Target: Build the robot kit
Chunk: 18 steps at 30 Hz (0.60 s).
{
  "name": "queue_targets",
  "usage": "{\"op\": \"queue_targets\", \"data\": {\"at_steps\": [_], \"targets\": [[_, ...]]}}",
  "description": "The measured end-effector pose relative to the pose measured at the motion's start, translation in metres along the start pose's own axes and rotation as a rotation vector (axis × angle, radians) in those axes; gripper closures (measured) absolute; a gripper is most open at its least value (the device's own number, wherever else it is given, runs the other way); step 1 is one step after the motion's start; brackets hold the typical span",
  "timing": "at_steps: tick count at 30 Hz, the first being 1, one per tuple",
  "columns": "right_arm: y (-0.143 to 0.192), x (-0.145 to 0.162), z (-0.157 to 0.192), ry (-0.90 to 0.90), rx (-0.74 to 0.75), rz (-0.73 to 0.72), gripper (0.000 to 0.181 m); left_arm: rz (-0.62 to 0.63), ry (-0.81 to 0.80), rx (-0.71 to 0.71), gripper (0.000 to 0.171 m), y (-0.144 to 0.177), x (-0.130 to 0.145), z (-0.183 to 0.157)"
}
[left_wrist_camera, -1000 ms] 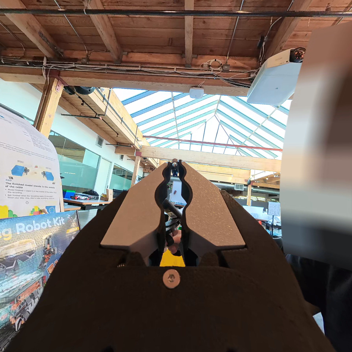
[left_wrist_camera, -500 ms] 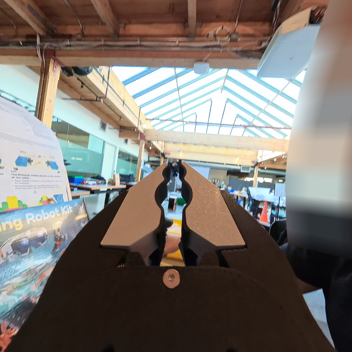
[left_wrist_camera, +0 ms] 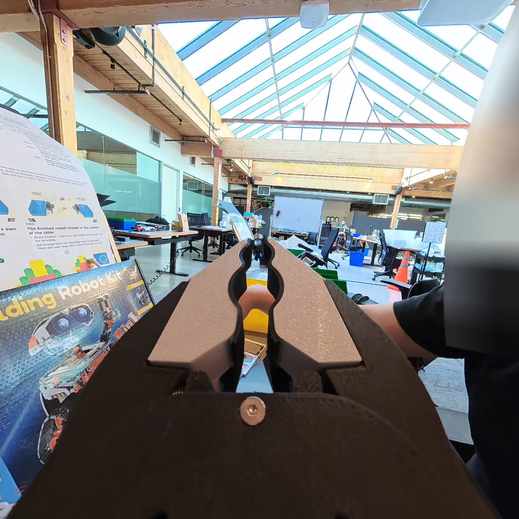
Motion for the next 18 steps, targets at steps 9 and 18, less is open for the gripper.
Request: {"op": "queue_targets", "data": {"at_steps": [9, 18], "targets": [[0.006, 0.001, 0.011, -0.100, -0.075, -0.077, 0.177, -0.001, 0.020, 0.001, 0.166, 0.003, -0.002, 0.000], [0.010, -0.006, 0.127, -0.402, -0.710, -0.417, 0.177, -0.034, -0.006, 0.018, 0.166, 0.011, -0.015, -0.008]]}}
Point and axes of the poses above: each gripper's, where its closed fingertips meet, y back along the fingers, x out of its underside, z = x × y across the jaws, the point moved 9 cm from there along y, back along the fingers, and after that the axes turned 9 degrees about z, right-handed, at the moved point
